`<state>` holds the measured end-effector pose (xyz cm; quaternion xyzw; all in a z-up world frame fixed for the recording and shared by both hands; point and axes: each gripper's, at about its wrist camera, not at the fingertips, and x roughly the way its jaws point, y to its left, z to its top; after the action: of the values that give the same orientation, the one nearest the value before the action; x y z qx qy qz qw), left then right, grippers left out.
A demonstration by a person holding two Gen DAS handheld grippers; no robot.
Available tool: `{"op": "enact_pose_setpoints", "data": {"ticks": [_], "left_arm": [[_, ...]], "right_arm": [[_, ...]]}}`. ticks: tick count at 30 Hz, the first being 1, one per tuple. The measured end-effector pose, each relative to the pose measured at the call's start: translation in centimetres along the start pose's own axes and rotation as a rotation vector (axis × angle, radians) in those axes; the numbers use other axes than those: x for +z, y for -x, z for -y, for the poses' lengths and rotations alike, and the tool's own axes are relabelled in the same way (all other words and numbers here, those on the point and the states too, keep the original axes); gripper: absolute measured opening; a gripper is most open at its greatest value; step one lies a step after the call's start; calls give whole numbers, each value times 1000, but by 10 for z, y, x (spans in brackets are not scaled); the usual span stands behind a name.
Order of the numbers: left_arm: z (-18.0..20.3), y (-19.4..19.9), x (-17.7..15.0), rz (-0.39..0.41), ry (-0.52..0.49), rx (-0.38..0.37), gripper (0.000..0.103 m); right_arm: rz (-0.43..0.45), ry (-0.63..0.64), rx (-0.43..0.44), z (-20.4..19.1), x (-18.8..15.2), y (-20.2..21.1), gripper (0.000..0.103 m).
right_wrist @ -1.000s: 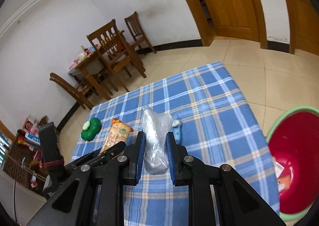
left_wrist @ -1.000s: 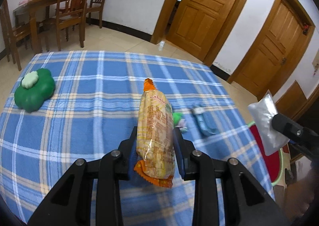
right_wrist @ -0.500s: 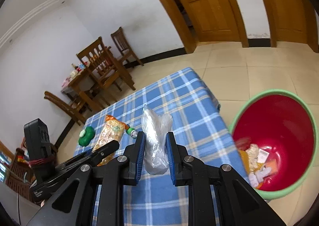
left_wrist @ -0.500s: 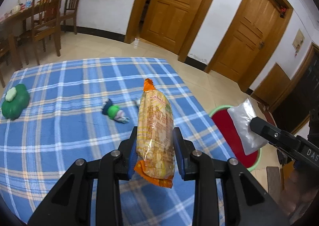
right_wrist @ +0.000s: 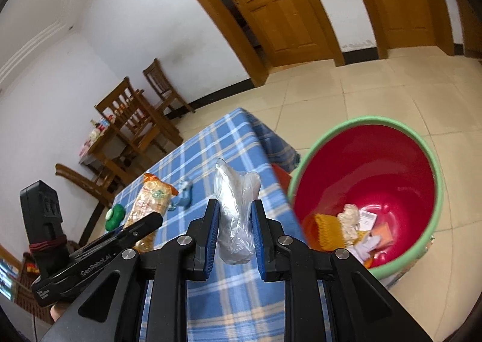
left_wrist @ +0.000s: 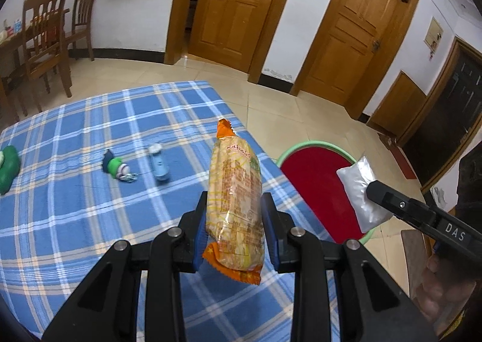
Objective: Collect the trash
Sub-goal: 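Carry the bread bag and clear plastic bag toward the red bin with both tools, then open the right tool to drop the clear bag while the left tool drops the bread bag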
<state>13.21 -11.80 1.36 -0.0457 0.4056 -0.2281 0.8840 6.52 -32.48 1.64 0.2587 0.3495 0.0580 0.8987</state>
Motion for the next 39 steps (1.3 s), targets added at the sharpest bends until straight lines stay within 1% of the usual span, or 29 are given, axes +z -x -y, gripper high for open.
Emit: {"op": "enact_pose_setpoints", "data": {"ticks": [7, 15, 22, 26, 33, 39], "left_arm": [[21, -11, -2, -27, -32, -25, 33], [37, -23, -3, -54, -48, -45, 33], [48, -38, 0, -78, -66, -72, 32], [56, -47, 2, -90, -75, -90, 33], [68, -62, 3, -113, -87, -116, 33], [85, -74, 4, -130, -123, -137, 33]], "right_arm": [[20, -63, -44, 29, -2, 10, 22], [18, -135, -97, 59, -1, 8, 22], [18, -170, -176, 78, -1, 3, 25], [13, -208, -196, 91, -1, 2, 29], [35, -213, -200, 95, 3, 10, 29], [64, -197, -208, 92, 3, 22, 29]]}}
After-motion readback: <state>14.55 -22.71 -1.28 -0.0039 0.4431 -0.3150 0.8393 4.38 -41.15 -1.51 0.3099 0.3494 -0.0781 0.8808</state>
